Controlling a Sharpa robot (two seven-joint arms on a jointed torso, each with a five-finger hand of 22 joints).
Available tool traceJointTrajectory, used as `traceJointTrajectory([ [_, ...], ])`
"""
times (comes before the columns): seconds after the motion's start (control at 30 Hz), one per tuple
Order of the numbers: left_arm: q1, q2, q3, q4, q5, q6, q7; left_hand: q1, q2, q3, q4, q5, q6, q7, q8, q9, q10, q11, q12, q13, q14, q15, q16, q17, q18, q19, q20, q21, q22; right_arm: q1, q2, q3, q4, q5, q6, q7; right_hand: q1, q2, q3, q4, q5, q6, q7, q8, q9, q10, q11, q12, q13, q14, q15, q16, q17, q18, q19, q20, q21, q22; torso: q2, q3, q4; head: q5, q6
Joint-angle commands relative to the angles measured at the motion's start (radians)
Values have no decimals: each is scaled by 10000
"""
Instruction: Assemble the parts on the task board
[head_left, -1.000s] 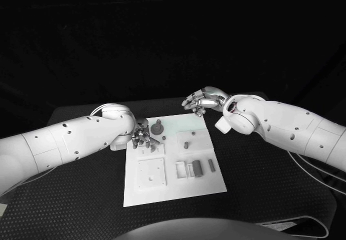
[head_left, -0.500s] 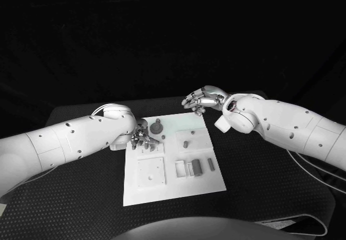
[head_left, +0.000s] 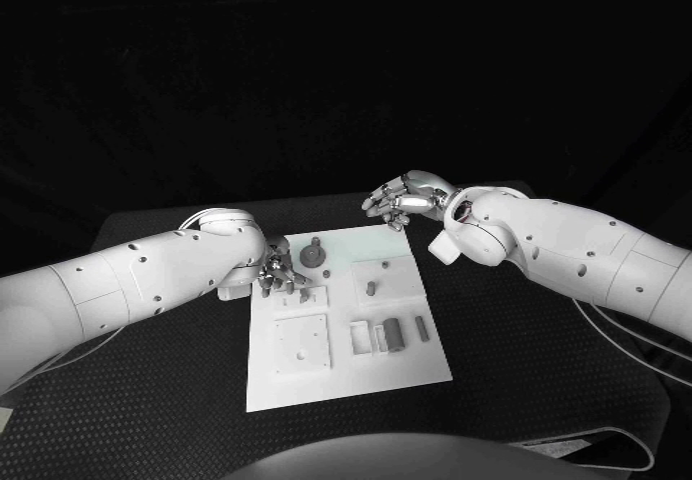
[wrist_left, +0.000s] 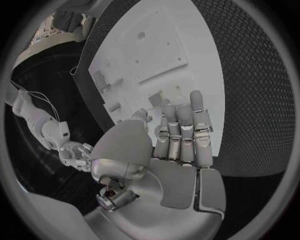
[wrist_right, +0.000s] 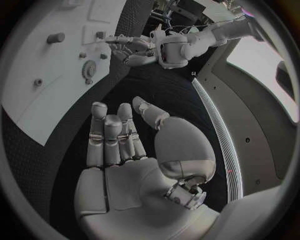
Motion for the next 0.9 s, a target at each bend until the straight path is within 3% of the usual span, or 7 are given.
traceJointTrajectory([
  [0.03, 5, -65, 5, -42, 709, -494, 337, -94, -151, 84, 5, 316, -106, 24, 9, 100, -136, 35, -47, 28, -123, 5, -30, 13, -149, -112, 9, -5, -43, -4, -1, 2, 0, -35, 21, 62, -107, -15, -23, 24, 36, 26, 77, -60, -13, -46, 14, 45, -16, 28, -73, -50, -11, 144, 31, 2, -68, 124, -1, -3, 1, -12, 0],
  [0.5, 6, -374, 12, -49, 3444, -1729, 632, -180, -323, 877, -105, 1940, -1380, 542, -275, 722, -1509, 623, -453, -118, -1451, 662, -454, -86, -149, -1561, 601, -27, -499, -4, -26, 2, 6, -34, 8, 63, -110, -27, -24, 23, 37, 18, 79, -65, -16, -47, 15, 49, -17, 28, -72, -49, -12, 144, 30, 2, -67, 126, -3, 5, 1, -22, 17],
  [0.6, 6, -558, 17, -65, 4105, -2186, 741, 1008, -487, 2583, -69, 1084, -1617, 663, -293, 842, -1712, 700, -602, -303, -1671, 900, -617, -192, -149, -1841, 758, -16, -764, -4, -45, 1, 0, -31, 9, 60, -110, -29, -24, 23, 37, 17, 79, -66, -16, -47, 15, 50, -17, 28, -72, -49, -12, 144, 30, 2, -67, 126, -6, 13, -2, -7, 36],
  [0.67, 6, -672, 17, -30, 4302, -2383, 838, 1414, -1018, 4081, -639, 1487, -1821, 777, -343, 891, -1930, 829, -720, -409, -1894, 1078, -746, -251, -148, -2123, 962, -13, -984, -4, -48, 1, -6, -27, 8, 62, -110, -30, -24, 22, 37, 16, 79, -66, -16, -47, 15, 50, -17, 28, -72, -49, -12, 144, 30, 2, -67, 126, -5, 11, 3, -14, 37],
  [0.73, 6, -750, 15, 28, 4545, -2488, 973, 68, -1493, 4805, -558, 1275, -2025, 893, -342, 990, -2217, 962, -825, -510, -2194, 1318, -862, -298, -118, -2420, 1167, -11, -1153, -4, -51, 1, -9, -21, 8, 61, -109, -32, -24, 21, 36, 15, 79, -66, -16, -46, 15, 51, -17, 28, -72, -48, -12, 144, 30, 2, -67, 127, -6, 10, 12, -9, 29],
  [0.83, 3, -810, 13, 136, 4591, -2421, 1051, -3235, -1474, 5633, 25, 3120, -2269, 976, -67, 1035, -2461, 1080, -883, -602, -2463, 1503, -906, -307, -112, -2648, 1332, -15, -1282, -4, -46, 1, -9, -16, 19, 68, -108, -34, -23, 21, 37, 15, 79, -67, -17, -45, 15, 52, -17, 28, -72, -48, -12, 144, 30, 1, -67, 127, -3, 6, 12, 0, 45],
  [0.9, 2, -842, 11, 199, 4866, -2410, 1090, -5937, -1738, 7071, 58, 3235, -2322, 911, 149, 956, -2402, 1013, -816, -633, -2423, 1453, -854, -290, -85, -2611, 1174, 31, -1310, -4, -46, 1, -10, -15, 19, 65, -108, -36, -24, 20, 36, 14, 79, -67, -17, -45, 15, 53, -17, 28, -72, -48, -12, 144, 30, 1, -67, 127, 0, -1, 13, -2, 42],
])
